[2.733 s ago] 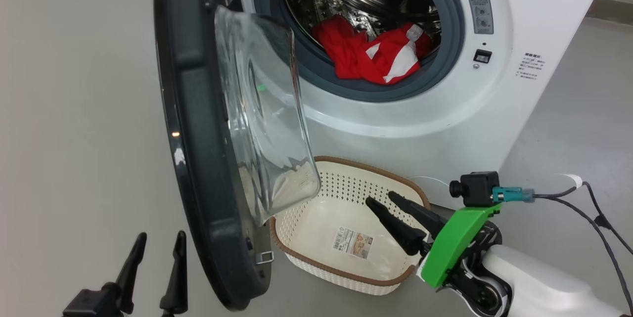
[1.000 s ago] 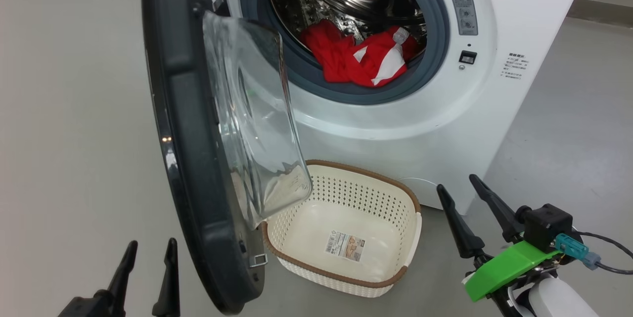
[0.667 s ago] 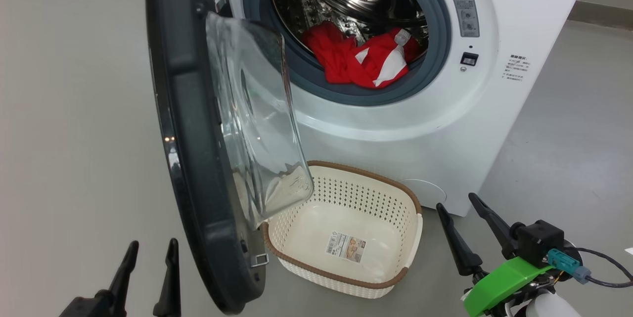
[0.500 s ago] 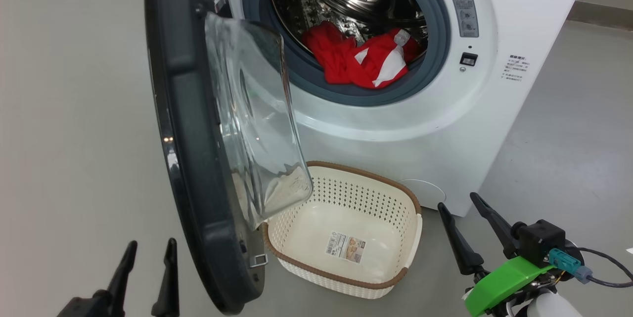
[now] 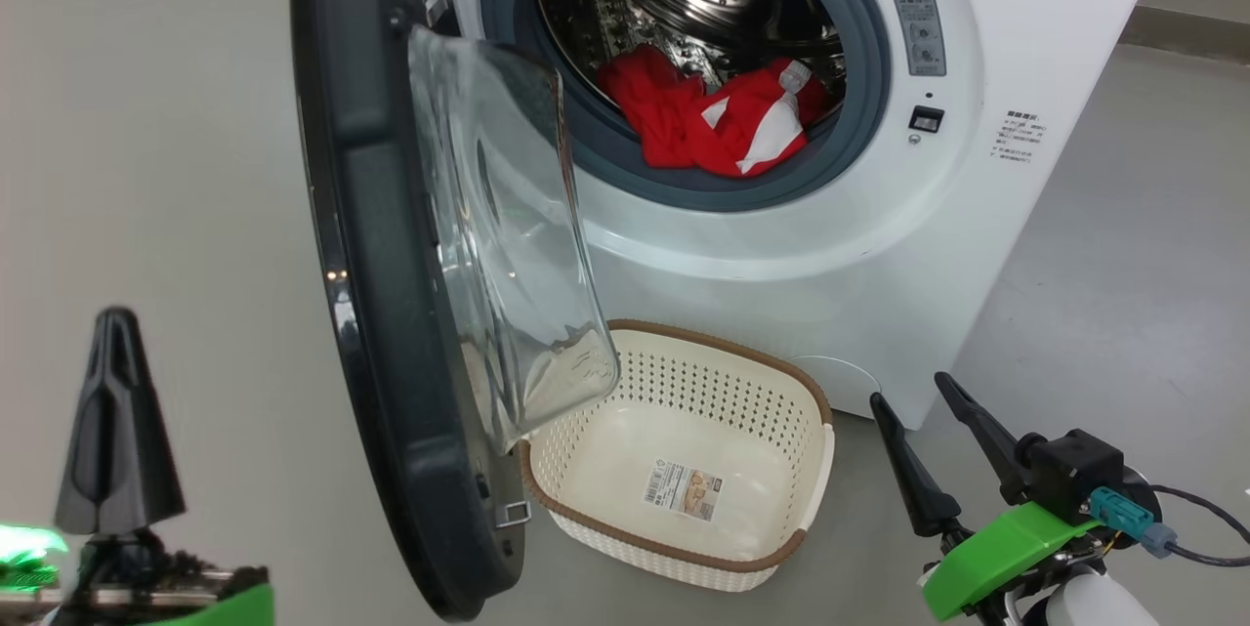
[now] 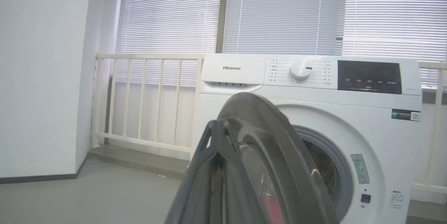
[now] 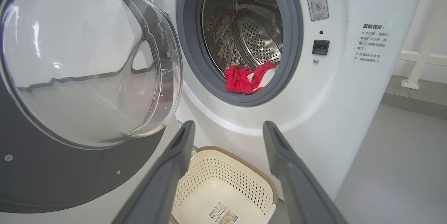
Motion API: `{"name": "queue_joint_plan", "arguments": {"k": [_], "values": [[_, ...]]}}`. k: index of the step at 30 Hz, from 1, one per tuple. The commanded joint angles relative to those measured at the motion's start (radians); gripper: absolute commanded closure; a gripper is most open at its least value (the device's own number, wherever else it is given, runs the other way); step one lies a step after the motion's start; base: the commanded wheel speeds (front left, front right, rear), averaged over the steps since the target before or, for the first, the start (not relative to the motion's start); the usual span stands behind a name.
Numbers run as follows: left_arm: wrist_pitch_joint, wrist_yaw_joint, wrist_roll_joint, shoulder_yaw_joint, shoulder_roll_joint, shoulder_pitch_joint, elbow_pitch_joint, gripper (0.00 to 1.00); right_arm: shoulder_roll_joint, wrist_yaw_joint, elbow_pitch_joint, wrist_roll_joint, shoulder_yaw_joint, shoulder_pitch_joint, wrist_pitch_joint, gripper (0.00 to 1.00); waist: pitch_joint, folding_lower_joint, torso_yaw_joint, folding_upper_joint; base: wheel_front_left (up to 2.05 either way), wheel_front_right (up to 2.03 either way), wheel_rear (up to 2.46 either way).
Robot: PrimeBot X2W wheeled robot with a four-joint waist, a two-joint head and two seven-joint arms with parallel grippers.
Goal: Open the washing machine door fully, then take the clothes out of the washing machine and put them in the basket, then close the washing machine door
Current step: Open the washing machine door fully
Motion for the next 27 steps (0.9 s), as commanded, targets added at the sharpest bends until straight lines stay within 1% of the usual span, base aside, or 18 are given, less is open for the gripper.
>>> {"name": "queue_joint_plan", "arguments": {"k": [1, 3, 4, 5, 7, 11, 14, 18, 19, 20, 21, 27], "values": [[-0.005, 0.01, -0.008, 0.001, 0.01, -0.029, -0.083, 1.0, -0.007, 0.006, -0.03, -0.009, 0.013, -0.004, -0.009, 0.0, 0.0, 0.0, 0.0, 0.0, 0.0, 0.0, 0.0], [-0.005, 0.016, -0.018, -0.058, 0.01, -0.018, -0.155, 1.0, -0.006, 0.006, -0.033, -0.011, 0.009, -0.003, -0.009, 0.0, 0.0, 0.0, -0.001, 0.0, 0.0, 0.0, 0.0], [-0.005, 0.023, -0.019, -0.139, 0.01, 0.005, -0.192, 1.0, -0.005, 0.006, -0.036, -0.014, 0.006, -0.002, -0.009, 0.0, 0.0, 0.0, -0.002, 0.0, 0.0, 0.0, 0.0], [-0.005, 0.022, -0.001, -0.181, 0.01, 0.019, -0.197, 1.0, -0.004, 0.006, -0.037, -0.015, 0.006, -0.002, -0.009, 0.0, 0.001, 0.0, -0.003, 0.0, 0.0, 0.0, 0.0], [-0.005, 0.028, 0.001, -0.262, 0.01, 0.036, -0.197, 1.0, -0.003, 0.006, -0.039, -0.017, 0.004, -0.003, -0.009, 0.0, 0.003, 0.0, -0.003, 0.0, 0.0, 0.0, 0.0], [-0.005, 0.025, -0.002, -0.408, 0.01, 0.058, -0.14, 1.0, -0.003, 0.006, -0.042, -0.021, 0.0, -0.008, -0.009, 0.0, 0.009, 0.0, -0.004, 0.0, 0.0, 0.0, 0.0], [-0.005, 0.031, -0.029, -0.482, 0.01, 0.072, -0.055, 1.0, -0.001, 0.006, -0.047, -0.025, -0.002, -0.012, -0.009, 0.0, 0.01, 0.0, -0.007, 0.0, 0.0, 0.0, 0.0], [-0.005, 0.06, -0.058, -0.527, 0.01, 0.072, 0.075, 1.0, 0.001, 0.006, -0.054, -0.027, -0.006, -0.016, -0.009, 0.0, 0.01, 0.0, -0.012, 0.0, 0.0, 0.0, 0.0], [-0.005, 0.06, -0.058, -0.527, 0.01, 0.072, 0.075, 1.0, 0.001, 0.006, -0.054, -0.027, -0.006, -0.016, -0.009, 0.0, 0.01, 0.0, -0.012, 0.0, 0.0, 0.0, 0.0], [-0.005, 0.076, -0.071, -0.533, 0.01, 0.066, 0.135, 1.0, 0.002, 0.006, -0.056, -0.028, -0.006, -0.016, -0.009, 0.0, 0.01, 0.0, -0.013, 0.0, 0.0, 0.0, 0.0], [-0.005, 0.076, -0.071, -0.533, 0.01, 0.066, 0.135, 1.0, 0.002, 0.006, -0.056, -0.028, -0.006, -0.016, -0.009, 0.0, 0.01, 0.0, -0.013, 0.0, 0.0, 0.0, 0.0], [-0.005, 0.1, -0.102, -0.515, 0.01, 0.037, 0.239, 1.0, 0.004, 0.006, -0.062, -0.028, -0.008, -0.015, -0.009, 0.0, 0.009, 0.0, -0.011, 0.0, 0.0, 0.0, 0.0]]}}
